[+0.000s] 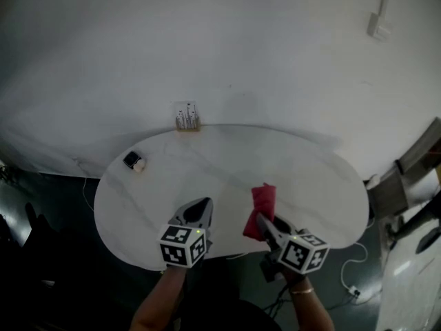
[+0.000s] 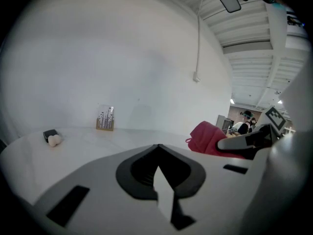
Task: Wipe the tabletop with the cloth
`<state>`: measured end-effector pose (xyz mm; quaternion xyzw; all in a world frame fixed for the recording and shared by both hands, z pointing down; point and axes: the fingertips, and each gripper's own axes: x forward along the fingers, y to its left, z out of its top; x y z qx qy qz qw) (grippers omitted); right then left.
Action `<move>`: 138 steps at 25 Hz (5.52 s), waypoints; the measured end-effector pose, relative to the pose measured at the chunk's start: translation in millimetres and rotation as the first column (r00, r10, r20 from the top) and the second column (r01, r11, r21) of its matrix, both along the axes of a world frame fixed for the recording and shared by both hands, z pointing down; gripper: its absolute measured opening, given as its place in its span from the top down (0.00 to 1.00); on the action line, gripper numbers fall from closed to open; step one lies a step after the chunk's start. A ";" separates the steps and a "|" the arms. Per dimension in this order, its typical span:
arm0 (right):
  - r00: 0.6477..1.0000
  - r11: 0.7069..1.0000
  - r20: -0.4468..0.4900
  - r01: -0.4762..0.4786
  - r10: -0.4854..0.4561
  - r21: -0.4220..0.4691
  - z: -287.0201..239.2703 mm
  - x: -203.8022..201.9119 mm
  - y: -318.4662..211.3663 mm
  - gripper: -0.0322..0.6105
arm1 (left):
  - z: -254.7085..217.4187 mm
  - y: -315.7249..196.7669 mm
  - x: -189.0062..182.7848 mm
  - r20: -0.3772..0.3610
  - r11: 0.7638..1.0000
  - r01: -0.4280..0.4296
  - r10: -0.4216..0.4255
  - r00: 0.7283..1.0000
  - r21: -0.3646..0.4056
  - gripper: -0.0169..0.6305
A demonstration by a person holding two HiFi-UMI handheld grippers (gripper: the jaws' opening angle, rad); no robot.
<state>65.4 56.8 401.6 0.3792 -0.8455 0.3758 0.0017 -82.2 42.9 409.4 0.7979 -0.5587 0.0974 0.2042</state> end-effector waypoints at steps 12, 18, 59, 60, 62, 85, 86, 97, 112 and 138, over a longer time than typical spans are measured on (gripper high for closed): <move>1.000 0.996 -0.002 0.018 -0.018 -0.091 14.4 -71.1 -142.6 0.88 | 21.4 -134.5 -62.5 -0.058 0.997 0.003 -0.008 0.998 -0.083 0.97; 0.999 0.997 -0.039 0.013 -0.017 -0.082 15.1 -93.1 -192.2 0.88 | 20.9 -184.1 -80.9 -0.068 0.997 -0.005 0.000 0.998 -0.076 0.97; 0.931 0.943 -0.179 0.292 -0.319 -0.160 103.8 -225.5 -340.8 0.88 | 72.3 -307.9 -109.0 -0.067 0.981 0.076 -0.090 0.994 -0.178 0.97; 0.927 0.943 -0.197 0.288 -0.318 -0.165 107.0 -228.5 -341.1 0.88 | 72.3 -307.6 -112.0 -0.066 0.981 0.080 -0.093 0.993 -0.179 0.97; 0.922 0.949 -0.248 0.256 -0.297 -0.182 116.1 -226.3 -343.8 0.88 | 72.5 -306.7 -116.0 -0.065 0.980 0.083 -0.097 0.993 -0.182 0.97; 0.828 0.968 -0.557 -0.184 0.059 -0.172 135.9 9.7 -401.8 0.88 | 87.1 -322.5 -27.1 -0.089 0.979 -0.067 0.050 0.995 -0.194 0.97; 0.822 0.964 -0.565 -0.205 0.075 -0.170 136.3 23.7 -403.2 0.88 | 86.3 -322.4 -22.0 -0.088 0.978 -0.073 0.057 0.994 -0.193 0.97; 0.693 0.902 -0.680 -0.418 0.241 -0.106 135.2 163.3 -412.0 0.88 | 79.0 -317.5 14.8 -0.059 0.976 -0.116 0.107 0.992 -0.182 0.97; 0.920 0.981 -0.341 0.164 -0.191 -0.107 69.6 -146.8 -304.9 0.88 | 55.5 -262.5 -94.0 -0.020 0.985 0.055 -0.059 0.998 -0.161 0.97; 0.737 0.984 -0.675 -0.093 -0.035 -0.153 146.0 51.6 -342.6 0.88 | 67.4 -252.8 -14.3 -0.023 0.984 -0.038 0.035 0.999 -0.175 0.97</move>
